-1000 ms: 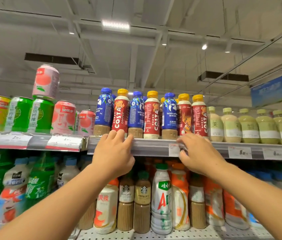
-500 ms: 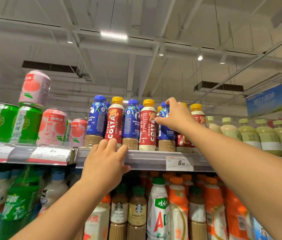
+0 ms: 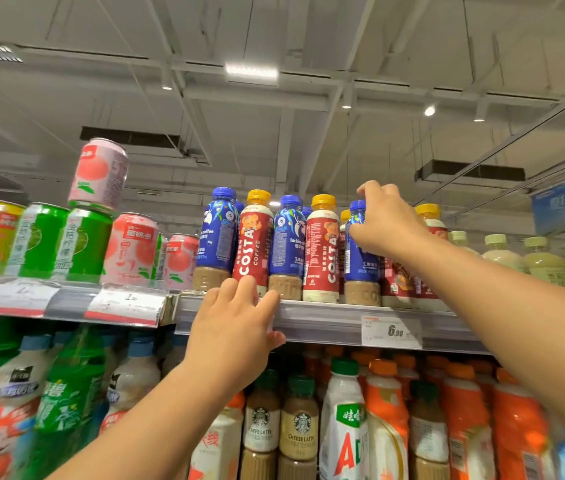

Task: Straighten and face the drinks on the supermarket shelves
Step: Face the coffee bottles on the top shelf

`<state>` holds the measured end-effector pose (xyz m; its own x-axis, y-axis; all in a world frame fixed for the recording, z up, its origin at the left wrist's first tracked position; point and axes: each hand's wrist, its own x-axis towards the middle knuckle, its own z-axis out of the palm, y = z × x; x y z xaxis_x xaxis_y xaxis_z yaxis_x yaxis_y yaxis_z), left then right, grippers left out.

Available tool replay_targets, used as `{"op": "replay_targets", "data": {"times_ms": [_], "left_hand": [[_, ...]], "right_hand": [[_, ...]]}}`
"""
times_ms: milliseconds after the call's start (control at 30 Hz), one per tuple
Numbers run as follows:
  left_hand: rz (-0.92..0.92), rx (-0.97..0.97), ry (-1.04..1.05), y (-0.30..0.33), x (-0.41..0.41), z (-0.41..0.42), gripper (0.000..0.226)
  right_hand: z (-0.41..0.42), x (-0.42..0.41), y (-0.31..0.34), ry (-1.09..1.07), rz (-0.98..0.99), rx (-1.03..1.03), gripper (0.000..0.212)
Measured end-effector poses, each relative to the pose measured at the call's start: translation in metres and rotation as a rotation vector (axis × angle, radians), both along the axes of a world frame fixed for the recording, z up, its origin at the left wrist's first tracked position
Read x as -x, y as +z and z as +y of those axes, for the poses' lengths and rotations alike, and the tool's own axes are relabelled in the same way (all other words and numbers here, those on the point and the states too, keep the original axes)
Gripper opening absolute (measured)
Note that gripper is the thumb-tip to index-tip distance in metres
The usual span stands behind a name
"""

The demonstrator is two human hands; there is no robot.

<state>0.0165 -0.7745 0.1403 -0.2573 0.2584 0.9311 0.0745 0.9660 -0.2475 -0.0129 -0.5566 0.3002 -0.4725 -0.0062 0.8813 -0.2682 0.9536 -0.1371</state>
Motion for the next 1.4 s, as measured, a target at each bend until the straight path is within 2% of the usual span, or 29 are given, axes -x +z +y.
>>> {"op": "replay_targets", "data": {"times_ms": [100, 167, 333, 400, 500, 600, 700, 767, 833, 900, 933, 1000, 1067, 1167, 1333, 1400], "left_hand": [[-0.001, 0.000, -0.006, 0.000, -0.002, 0.000, 0.049], [-0.009, -0.003, -0.007, 0.000, -0.003, 0.000, 0.047], [-0.030, -0.025, -0.023, 0.000, -0.003, -0.001, 0.045], [-0.032, -0.030, -0.028, 0.000, -0.003, 0.000, 0.045], [-0.037, -0.041, -0.025, 0.000, 0.000, 0.000, 0.044], [-0.074, -0.051, -0.020, 0.000, 0.000, -0.001, 0.045], [-0.178, -0.081, -0.001, 0.005, -0.007, -0.001, 0.047], [-0.273, -0.111, -0.012, 0.014, -0.017, 0.001, 0.051], [-0.377, -0.226, -0.209, 0.027, -0.033, 0.006, 0.065], [-0.473, -0.436, -0.641, 0.038, -0.051, 0.015, 0.072], [-0.522, -0.514, -0.846, 0.040, -0.058, 0.020, 0.068], [-0.613, -0.612, -1.056, 0.039, -0.069, 0.030, 0.056], [-0.622, -0.696, -1.131, 0.033, -0.070, 0.032, 0.048], [-0.582, -0.781, -1.166, 0.025, -0.067, 0.020, 0.053], [-0.406, -0.809, -1.054, 0.016, -0.049, -0.020, 0.052], [-0.352, -0.851, -1.015, 0.012, -0.039, -0.040, 0.049]], "right_hand": [[-0.005, -0.004, 0.017, -0.008, -0.120, 0.018, 0.060], [-0.007, -0.004, 0.021, -0.032, -0.166, 0.007, 0.053], [-0.007, -0.010, 0.030, -0.118, -0.133, -0.042, 0.041], [-0.004, -0.018, 0.032, -0.049, -0.118, -0.003, 0.036], [0.001, -0.034, 0.027, 0.176, -0.112, 0.125, 0.031], [0.003, -0.053, 0.014, 0.266, 0.010, 0.098, 0.034], [0.003, -0.077, 0.005, 0.364, 0.167, 0.107, 0.036], [0.003, -0.093, 0.002, 0.441, 0.202, 0.152, 0.033], [0.000, -0.106, -0.002, 0.484, 0.172, 0.187, 0.033], [-0.009, -0.113, -0.010, 0.531, 0.129, 0.225, 0.033], [-0.015, -0.114, -0.015, 0.559, 0.112, 0.251, 0.033], [-0.029, -0.114, -0.027, 0.593, 0.080, 0.298, 0.033], [-0.045, -0.112, -0.040, 0.608, 0.036, 0.316, 0.035], [-0.067, -0.104, -0.055, 0.643, -0.018, 0.306, 0.037], [-0.092, -0.085, -0.051, 0.736, -0.138, 0.296, 0.037], [-0.094, -0.070, -0.037, 0.677, -0.094, 0.325, 0.028]]}}
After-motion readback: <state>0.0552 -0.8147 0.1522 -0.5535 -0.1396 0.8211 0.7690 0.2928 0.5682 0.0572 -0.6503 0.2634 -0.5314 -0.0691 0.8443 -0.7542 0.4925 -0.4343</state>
